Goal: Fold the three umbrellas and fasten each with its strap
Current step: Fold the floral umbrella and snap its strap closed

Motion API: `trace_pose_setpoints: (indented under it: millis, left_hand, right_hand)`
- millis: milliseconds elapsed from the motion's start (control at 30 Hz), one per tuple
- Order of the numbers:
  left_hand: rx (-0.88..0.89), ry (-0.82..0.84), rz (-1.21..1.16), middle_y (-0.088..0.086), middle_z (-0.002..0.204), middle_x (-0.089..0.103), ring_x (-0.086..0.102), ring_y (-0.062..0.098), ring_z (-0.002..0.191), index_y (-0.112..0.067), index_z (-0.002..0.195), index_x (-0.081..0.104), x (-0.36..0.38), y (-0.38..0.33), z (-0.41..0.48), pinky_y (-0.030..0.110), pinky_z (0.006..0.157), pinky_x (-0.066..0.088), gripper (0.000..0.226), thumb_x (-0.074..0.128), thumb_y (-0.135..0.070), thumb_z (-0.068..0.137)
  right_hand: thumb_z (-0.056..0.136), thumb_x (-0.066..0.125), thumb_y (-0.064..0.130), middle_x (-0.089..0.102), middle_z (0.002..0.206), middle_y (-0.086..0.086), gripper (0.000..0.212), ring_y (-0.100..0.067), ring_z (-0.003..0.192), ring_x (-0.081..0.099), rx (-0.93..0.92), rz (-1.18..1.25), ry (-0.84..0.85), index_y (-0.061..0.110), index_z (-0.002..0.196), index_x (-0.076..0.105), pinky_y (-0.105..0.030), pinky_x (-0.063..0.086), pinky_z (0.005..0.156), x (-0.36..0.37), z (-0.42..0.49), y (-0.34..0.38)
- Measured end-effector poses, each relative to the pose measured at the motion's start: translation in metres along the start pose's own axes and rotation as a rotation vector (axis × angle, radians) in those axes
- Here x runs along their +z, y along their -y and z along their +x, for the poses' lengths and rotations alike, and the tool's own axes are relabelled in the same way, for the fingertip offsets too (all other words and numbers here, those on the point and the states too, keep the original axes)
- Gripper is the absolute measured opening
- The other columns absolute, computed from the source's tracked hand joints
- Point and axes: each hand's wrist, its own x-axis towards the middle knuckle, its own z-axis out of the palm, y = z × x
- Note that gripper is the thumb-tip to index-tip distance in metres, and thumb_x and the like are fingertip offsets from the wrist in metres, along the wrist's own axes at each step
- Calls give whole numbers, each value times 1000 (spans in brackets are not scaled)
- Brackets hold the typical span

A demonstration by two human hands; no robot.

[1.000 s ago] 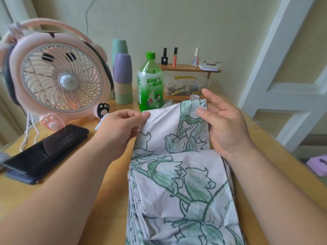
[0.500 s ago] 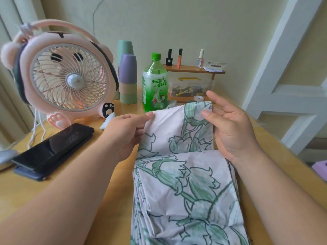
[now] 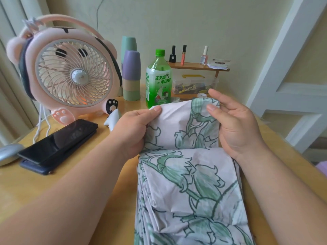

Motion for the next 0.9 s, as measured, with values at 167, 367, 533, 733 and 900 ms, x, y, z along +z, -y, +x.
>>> trace_pose_setpoints:
  millis: [167, 367, 533, 733, 900]
  left_hand:
    - [61, -66, -88, 29, 116, 70, 68, 44, 110, 8, 121, 66, 4, 4, 1, 55, 92, 57, 40, 68, -20, 92]
    - [135, -105, -92, 22, 102, 73, 69, 33, 90, 0, 103, 73, 3, 7, 1, 47, 87, 60, 40, 81, -22, 70]
    - [160, -108, -138, 15, 95, 74, 71, 27, 84, -9, 95, 73, 1, 8, 4, 42, 81, 61, 28, 82, -17, 70]
    - [205, -117, -204, 8, 78, 69, 65, 17, 61, -12, 95, 69, -1, 2, 5, 31, 67, 60, 16, 73, -3, 83]
    - [117, 31, -109, 21, 113, 72, 70, 32, 98, 1, 116, 67, -1, -4, 0, 43, 88, 60, 34, 70, -10, 84]
  right_hand:
    - [83, 73, 10, 71, 129, -11, 31, -24, 137, 55, 29, -33, -43, 28, 107, 81, -47, 39, 119, -3, 2, -3]
    - [76, 73, 10, 72, 126, -15, 38, -27, 124, 65, 27, -15, -159, 26, 111, 76, -52, 46, 112, -9, 8, -3]
    - [77, 74, 9, 73, 120, -14, 41, -28, 118, 69, -5, 5, -162, 27, 113, 72, -50, 49, 110, -6, 6, 1]
    - [83, 75, 0, 76, 108, -9, 41, -31, 115, 69, -39, 16, -216, 25, 115, 71, -51, 50, 109, -2, 4, 4]
    - [83, 75, -6, 73, 92, -2, 36, -21, 97, 68, -48, 26, -246, 18, 110, 72, -45, 53, 106, -1, 5, 3]
